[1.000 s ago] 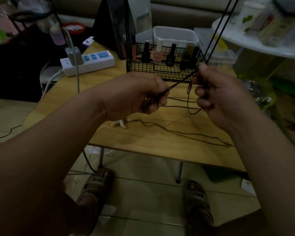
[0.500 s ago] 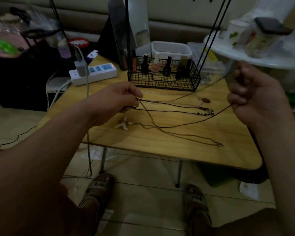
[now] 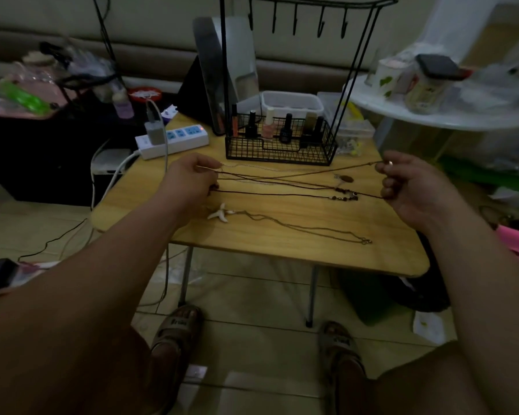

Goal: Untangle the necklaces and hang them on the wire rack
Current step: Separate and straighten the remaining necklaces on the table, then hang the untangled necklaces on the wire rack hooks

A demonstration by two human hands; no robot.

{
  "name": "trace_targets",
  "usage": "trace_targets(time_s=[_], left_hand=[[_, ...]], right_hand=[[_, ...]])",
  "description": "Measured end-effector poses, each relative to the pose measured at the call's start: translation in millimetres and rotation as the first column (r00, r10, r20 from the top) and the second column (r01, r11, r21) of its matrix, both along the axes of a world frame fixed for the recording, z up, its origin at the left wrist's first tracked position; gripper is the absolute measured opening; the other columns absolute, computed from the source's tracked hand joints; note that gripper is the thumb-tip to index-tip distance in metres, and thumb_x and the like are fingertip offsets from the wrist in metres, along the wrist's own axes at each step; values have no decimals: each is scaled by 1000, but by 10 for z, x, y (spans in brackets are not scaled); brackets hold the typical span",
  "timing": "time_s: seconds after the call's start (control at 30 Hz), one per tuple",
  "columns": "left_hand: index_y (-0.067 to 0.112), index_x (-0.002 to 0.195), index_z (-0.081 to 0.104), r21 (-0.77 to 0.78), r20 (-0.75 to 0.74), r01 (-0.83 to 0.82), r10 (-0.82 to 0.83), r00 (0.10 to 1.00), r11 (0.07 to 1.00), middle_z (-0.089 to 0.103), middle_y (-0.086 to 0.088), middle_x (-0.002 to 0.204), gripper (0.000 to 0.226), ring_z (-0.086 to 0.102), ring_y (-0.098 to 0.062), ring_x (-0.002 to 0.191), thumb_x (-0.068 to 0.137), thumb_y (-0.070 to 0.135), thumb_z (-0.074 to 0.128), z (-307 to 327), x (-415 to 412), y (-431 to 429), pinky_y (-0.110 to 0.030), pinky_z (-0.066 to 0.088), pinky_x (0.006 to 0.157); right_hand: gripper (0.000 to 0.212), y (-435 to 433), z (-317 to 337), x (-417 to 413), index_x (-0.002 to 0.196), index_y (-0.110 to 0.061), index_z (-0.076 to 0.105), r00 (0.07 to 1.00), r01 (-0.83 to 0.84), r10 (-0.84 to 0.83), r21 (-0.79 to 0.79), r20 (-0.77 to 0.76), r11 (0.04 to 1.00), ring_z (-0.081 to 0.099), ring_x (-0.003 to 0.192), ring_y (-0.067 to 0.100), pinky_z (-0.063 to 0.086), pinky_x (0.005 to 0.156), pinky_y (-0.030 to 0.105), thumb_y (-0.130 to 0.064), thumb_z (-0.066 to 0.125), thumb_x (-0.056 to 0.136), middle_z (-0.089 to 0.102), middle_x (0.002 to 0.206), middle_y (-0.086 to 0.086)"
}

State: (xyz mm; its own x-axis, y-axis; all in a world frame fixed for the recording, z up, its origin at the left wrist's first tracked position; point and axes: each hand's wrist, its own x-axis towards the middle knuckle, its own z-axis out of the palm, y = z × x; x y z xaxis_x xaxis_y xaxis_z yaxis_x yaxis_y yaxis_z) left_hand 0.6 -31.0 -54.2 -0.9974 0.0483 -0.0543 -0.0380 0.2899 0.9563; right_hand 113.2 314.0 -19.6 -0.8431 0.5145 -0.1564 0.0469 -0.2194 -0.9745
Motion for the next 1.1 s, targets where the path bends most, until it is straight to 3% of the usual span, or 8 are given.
trace_targets(time_s=[0.07,0.2,0.3,0.37,0.5,0.6,0.87,1.1], left_hand=[[20,111,71,-6,-25,-34,34,999,999,70,-6,102,17,67,-15,86,102,9,62,-5,8,-8,-30,55,70],[25,109,69,-54,-34,-42,40,999,998,69,-5,107,20,68,-18,93,99,9,63,-8,-6,12,-33,56,75],[28,112,68,-147,7,7,-6,1000,989,67,-5,107,24,63,-17,81,101,9,59,0,3,29,-28,48,59],[27,118,66,-235,6,50,-50,999,971,65,-2,106,26,62,-13,81,103,8,56,12,12,28,-26,46,56],[23,126,64,-352,-16,121,-136,991,928,62,0,110,28,62,-14,85,105,7,53,34,44,-6,-26,50,62],[26,125,65,-356,-50,133,-161,986,925,64,-3,117,34,64,-19,92,103,4,50,38,66,-46,-30,52,66],[27,114,65,-593,-161,126,-271,949,795,49,0,113,31,51,-11,84,97,1,61,37,82,-33,-20,38,62],[24,113,63,-689,-188,133,-353,916,712,49,-1,113,31,53,-18,93,93,0,63,27,59,-7,-27,42,75]], right_hand=[[30,10,-46,21,118,-15,67,998,0,-3,43,68,999,52,67,6,45,61,21,2,57,96,68,109,7],[24,36,-101,20,114,-14,68,984,22,-48,148,170,989,54,73,9,50,62,24,0,59,97,68,116,10],[20,25,-138,4,110,-15,68,977,36,-88,253,196,967,54,71,11,52,62,28,-1,61,98,70,113,12],[19,24,-163,-5,107,-16,68,971,30,-99,301,216,953,54,71,12,53,63,29,0,61,98,70,112,13],[20,16,-194,-16,102,-14,67,965,10,-96,330,246,944,53,71,14,53,62,30,3,60,98,68,114,14],[22,11,-191,-18,115,-11,68,968,37,-127,375,218,926,52,71,12,51,65,29,0,60,98,66,112,14],[24,38,-144,-48,117,-19,68,976,137,-193,403,102,905,52,65,9,50,62,28,-5,63,97,71,108,8],[22,94,-195,-54,116,-17,70,967,112,-190,390,167,914,55,74,13,53,67,31,-7,65,97,68,113,12]])
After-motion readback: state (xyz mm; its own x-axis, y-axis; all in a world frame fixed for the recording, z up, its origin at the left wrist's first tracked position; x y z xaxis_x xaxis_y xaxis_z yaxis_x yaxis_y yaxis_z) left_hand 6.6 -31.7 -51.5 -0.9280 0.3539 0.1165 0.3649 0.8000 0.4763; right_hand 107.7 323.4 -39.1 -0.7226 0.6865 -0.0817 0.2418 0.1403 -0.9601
